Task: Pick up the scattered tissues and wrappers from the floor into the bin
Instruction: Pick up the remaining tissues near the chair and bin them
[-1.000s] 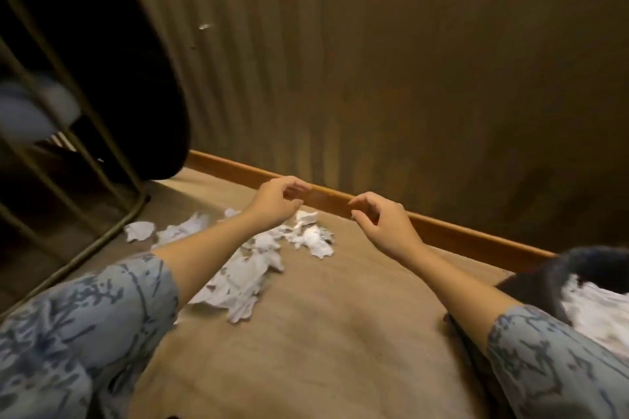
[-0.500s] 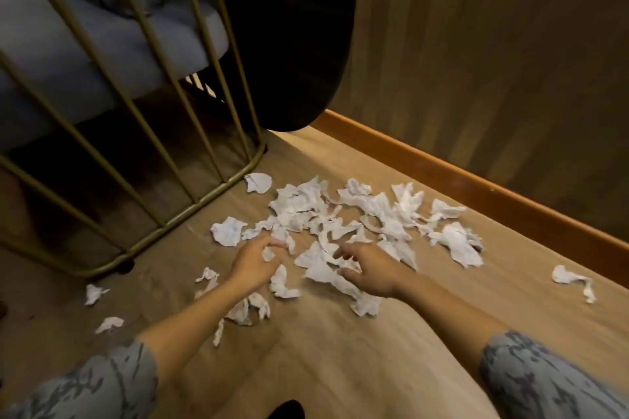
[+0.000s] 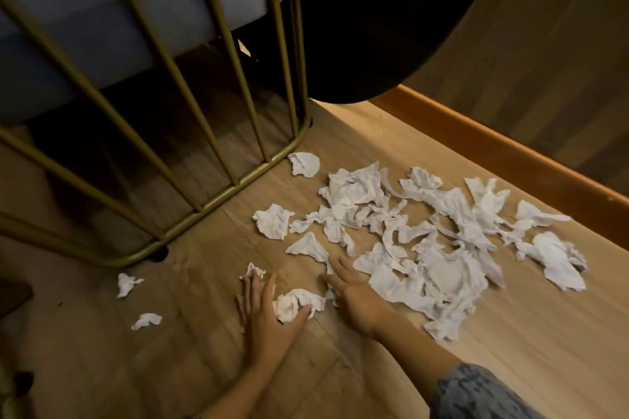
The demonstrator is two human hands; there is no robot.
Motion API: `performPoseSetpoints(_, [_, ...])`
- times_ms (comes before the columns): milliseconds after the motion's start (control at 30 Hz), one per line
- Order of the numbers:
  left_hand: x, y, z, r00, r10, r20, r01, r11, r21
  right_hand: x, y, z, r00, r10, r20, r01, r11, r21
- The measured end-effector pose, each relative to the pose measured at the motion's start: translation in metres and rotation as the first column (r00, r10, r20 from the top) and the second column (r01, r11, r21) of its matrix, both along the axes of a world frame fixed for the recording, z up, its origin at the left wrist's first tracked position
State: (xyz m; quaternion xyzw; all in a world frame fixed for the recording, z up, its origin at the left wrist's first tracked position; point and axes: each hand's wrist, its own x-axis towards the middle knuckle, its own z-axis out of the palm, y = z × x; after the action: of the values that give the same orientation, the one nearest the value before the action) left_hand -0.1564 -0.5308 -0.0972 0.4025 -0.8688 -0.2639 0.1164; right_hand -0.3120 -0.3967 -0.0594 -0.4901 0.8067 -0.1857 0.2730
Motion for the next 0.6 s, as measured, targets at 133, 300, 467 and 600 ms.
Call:
performPoseSetpoints(133, [-0.006,-0.007,-0.004,0.979,0.051,-0.2,-0.047,0.999,0.023,0.008,0.001,-0.01,0.992,-0.12,0.046,0.123,0.99,-0.065])
performPoseSetpoints(300, [-0.007,-0.013,0.006,0.859,0.328,-0.393,-0.258,0.941,0.22,0.013,-0.023,-0.003,0.983,-0.184,-0.004,0.181,0.97,-0.164])
performPoseSetpoints(467, [0.018,-0.056,0.022,0.655,0.635,-0.411,-0.501,0.771,0.393,0.005,-0.057,0.008,0.91,-0.411,0.062,0.414,0.885,-0.214])
performPoseSetpoints(600, [0.057,-0.111,0.026,0.573,0.726,-0.381,-0.684,0.68,0.266,0.0,-0.079,0.006,0.898,-0.439,0.019,0.439,0.895,-0.083])
